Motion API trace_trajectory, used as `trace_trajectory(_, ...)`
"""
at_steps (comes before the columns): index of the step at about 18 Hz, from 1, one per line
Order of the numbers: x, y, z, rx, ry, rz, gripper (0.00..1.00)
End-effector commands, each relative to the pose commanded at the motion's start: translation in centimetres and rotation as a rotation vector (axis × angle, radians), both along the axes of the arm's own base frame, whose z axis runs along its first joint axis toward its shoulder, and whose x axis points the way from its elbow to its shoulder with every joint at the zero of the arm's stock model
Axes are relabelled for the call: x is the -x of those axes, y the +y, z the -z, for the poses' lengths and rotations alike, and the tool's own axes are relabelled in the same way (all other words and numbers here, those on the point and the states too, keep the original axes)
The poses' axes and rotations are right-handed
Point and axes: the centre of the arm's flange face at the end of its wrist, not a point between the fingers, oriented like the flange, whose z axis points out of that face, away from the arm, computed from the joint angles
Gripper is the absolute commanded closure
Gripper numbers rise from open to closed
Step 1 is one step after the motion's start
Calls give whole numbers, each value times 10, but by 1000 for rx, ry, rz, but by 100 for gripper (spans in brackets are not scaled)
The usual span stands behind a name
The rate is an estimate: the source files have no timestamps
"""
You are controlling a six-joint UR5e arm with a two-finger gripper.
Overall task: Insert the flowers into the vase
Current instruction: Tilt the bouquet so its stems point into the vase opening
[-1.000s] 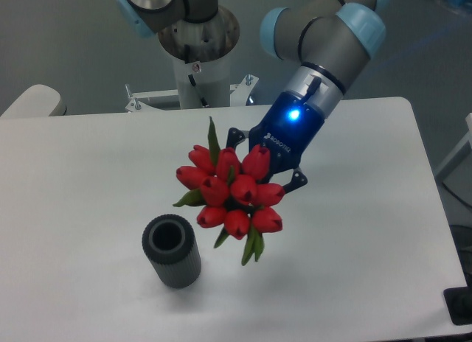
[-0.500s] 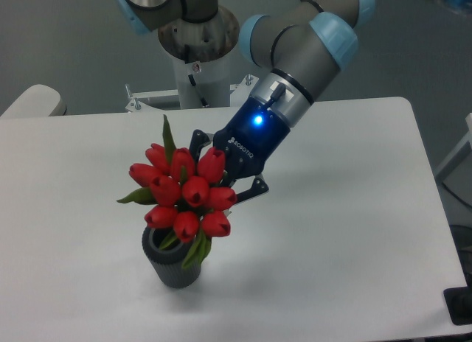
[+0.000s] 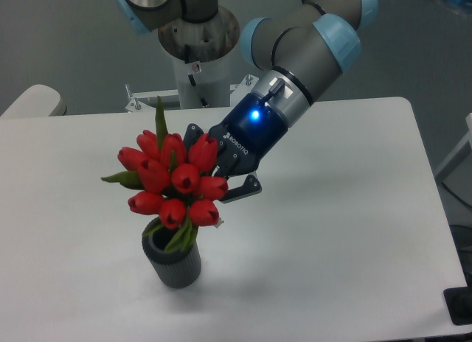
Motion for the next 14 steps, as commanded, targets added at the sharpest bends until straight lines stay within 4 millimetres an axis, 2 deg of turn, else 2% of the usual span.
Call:
trace_trajectory(4, 3, -2, 1, -71, -53, 44, 71)
trace_trajectory(7, -6, 1, 4, -113, -57, 83, 70)
trace_trajectory(10, -21, 18, 16, -129, -34, 129, 70)
trace_trajectory(14, -25, 23, 25, -129, -36, 142, 70)
